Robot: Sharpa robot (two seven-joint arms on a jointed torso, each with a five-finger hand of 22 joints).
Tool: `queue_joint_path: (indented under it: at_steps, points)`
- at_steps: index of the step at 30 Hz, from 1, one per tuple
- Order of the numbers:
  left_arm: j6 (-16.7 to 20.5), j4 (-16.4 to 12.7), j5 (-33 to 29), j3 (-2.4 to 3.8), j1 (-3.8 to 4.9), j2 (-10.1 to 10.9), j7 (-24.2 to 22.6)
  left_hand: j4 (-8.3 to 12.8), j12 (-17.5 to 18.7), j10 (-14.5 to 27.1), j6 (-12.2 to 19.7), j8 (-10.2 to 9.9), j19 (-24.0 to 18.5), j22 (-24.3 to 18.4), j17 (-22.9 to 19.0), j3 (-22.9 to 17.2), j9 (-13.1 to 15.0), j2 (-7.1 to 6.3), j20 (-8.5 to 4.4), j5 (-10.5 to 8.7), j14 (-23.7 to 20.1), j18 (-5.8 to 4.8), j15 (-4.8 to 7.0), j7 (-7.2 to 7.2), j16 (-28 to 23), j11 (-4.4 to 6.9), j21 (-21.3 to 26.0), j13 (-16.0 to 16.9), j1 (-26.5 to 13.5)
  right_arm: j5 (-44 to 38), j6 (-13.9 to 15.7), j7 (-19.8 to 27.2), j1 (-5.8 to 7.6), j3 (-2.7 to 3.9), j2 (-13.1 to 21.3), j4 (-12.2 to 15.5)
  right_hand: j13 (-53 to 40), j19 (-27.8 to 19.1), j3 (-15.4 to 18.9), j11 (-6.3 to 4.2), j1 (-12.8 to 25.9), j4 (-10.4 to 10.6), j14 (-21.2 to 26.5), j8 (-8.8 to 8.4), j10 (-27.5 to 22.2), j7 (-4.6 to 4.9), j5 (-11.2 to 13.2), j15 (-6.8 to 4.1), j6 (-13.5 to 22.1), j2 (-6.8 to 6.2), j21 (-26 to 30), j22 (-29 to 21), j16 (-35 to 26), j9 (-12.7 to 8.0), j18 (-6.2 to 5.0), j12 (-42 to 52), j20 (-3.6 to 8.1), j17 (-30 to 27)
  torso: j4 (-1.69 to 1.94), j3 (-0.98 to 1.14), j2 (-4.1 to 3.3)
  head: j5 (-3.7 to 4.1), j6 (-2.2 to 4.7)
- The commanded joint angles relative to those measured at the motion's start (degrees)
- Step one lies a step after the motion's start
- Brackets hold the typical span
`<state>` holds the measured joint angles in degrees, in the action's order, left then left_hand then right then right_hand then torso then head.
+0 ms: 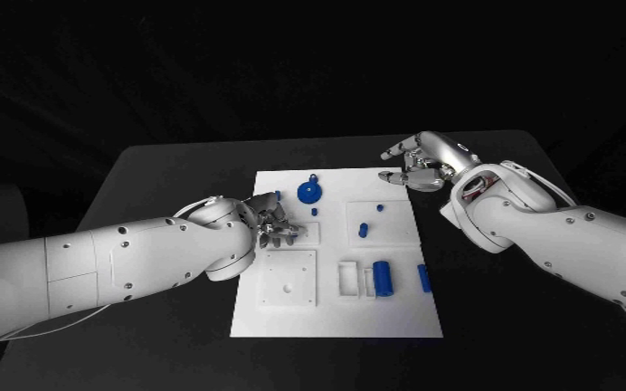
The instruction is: Assemble the parts on the task board
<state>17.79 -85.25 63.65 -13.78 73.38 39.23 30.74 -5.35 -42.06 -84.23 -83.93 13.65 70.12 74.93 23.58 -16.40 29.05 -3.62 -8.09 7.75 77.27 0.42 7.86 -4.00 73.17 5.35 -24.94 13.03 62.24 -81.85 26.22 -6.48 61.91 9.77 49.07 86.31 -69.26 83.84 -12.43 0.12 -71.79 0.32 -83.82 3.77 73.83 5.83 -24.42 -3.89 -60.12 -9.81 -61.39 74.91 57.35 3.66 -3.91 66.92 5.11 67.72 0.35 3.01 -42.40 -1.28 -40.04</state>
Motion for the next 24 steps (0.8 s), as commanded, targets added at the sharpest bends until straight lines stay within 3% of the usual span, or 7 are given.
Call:
queue_joint_path:
  at_steps: [1,5,7,12,14,17,24]
  points:
    - [-1.36,0.07,-0.67,-0.11,-0.13,-0.08,0.65,-1.21,0.06,-2.59,-0.88,-0.22,0.14,1.13,-0.07,-0.3,-0.09,-0.95,0.1,-0.79,-0.02,-0.42,-0.23,-0.16,-0.27,0.08,0.22,-0.09,0.04,-0.05,-0.69,0.21,-0.06,0.02,0.02,0.04,0.07,2.4,0.07,-0.09,0.49,0.3,0.03,-0.22,-0.21,0.13,-0.27,-0.04,-0.33,-0.06,0.27,7.99,-0.18,-0.09,-0.54,-0.34,-0.13,-0.08,0.0,0.0,0.01,0.03,0.0]
    - [-1.12,0.07,-0.68,-0.1,-0.13,0.03,0.7,-2.46,0.04,-2.59,-0.96,-0.2,0.18,1.14,-0.08,-0.66,-0.1,-1.69,0.08,-2.0,0.0,-0.42,-0.2,-0.18,-0.26,0.1,0.23,-0.14,0.25,-0.05,-0.68,0.22,-0.09,0.02,0.04,0.04,0.07,2.4,0.07,-0.09,0.49,0.3,0.03,-0.22,-0.21,0.13,-0.27,-0.04,-0.33,-0.06,0.27,7.99,-0.18,-0.09,-0.54,-0.34,-0.13,-0.08,0.01,0.01,0.03,0.09,-0.02]
    - [-0.97,0.04,-0.69,-0.1,-0.13,0.16,0.7,-3.55,0.04,-2.6,-1.06,-0.18,0.17,1.13,-0.09,-0.88,-0.11,-2.31,0.09,-3.86,-0.01,-0.42,-0.21,-0.19,-0.27,0.1,0.25,-0.16,0.11,-0.04,-0.66,0.24,-0.11,0.02,0.04,0.04,0.07,2.4,0.07,-0.09,0.49,0.3,0.03,-0.22,-0.21,0.13,-0.27,-0.04,-0.33,-0.06,0.27,7.99,-0.18,-0.09,-0.54,-0.34,-0.13,-0.08,0.01,-0.01,0.01,0.15,0.01]
    - [-0.46,-0.2,-0.69,-0.08,-0.12,0.72,0.57,-9.28,0.08,-2.61,-1.53,-0.29,0.17,1.14,-0.04,-0.02,-0.29,-7.06,-0.17,-4.95,-0.06,-0.42,0.03,-0.21,-0.33,0.2,0.23,-0.38,-0.83,-0.03,-0.59,0.26,-0.21,0.02,0.1,0.04,0.07,2.4,0.07,-0.09,0.49,0.3,0.03,-0.22,-0.21,0.13,-0.27,-0.04,-0.33,-0.06,0.27,7.99,-0.18,-0.09,-0.54,-0.34,-0.13,-0.08,0.01,-0.06,0.03,0.2,0.05]
    - [-0.31,-0.36,-0.72,-0.06,-0.09,0.91,0.5,-10.47,0.07,-2.6,-1.53,-0.37,0.16,1.13,-0.03,7.37,-0.33,-5.66,-0.11,-4.88,-0.08,-0.42,-0.02,-0.24,-0.4,0.18,0.2,-0.48,-0.58,-0.03,-0.57,0.27,-0.26,0.02,0.13,0.03,0.07,2.4,0.07,-0.09,0.49,0.3,0.03,-0.22,-0.21,0.13,-0.27,-0.04,-0.33,-0.06,0.27,7.99,-0.18,-0.09,-0.54,-0.34,-0.13,-0.08,0.03,-0.06,0.04,0.2,0.09]
    - [-0.14,-0.63,-1.05,-0.04,0.04,1.17,0.33,-11.42,0.19,-2.59,-1.47,-0.56,0.12,1.11,-0.03,10.84,-0.46,-6.88,-0.17,-4.89,-0.14,-0.42,0.04,-0.17,-0.5,0.19,0.21,-0.61,-1.4,-0.02,-0.54,0.29,-0.34,0.02,0.12,-0.01,0.11,2.4,0.24,-0.09,0.56,0.37,0.04,-0.22,-0.23,0.14,-0.31,-0.04,-0.27,-0.06,0.39,7.98,-0.28,-0.09,-0.55,-0.38,-0.12,-0.14,0.0,-0.07,0.06,0.14,0.19]
    - [-0.19,-0.97,-2.92,0.19,0.54,1.43,-0.26,-11.6,0.71,-2.6,-1.26,-1.21,0.04,1.08,-0.1,17.52,-0.86,-7.57,-0.25,-4.86,-0.25,-0.42,0.11,-0.1,-0.87,0.28,0.3,-1.02,-3.97,0.0,-0.5,0.31,-0.46,0.03,0.07,-0.17,0.11,2.4,0.24,-0.09,0.56,0.37,0.04,-0.22,-0.23,0.14,-0.31,-0.04,-0.27,-0.06,0.39,7.98,-0.28,-0.09,-0.55,-0.38,-0.12,-0.14,0.0,-0.04,0.04,0.03,0.31]
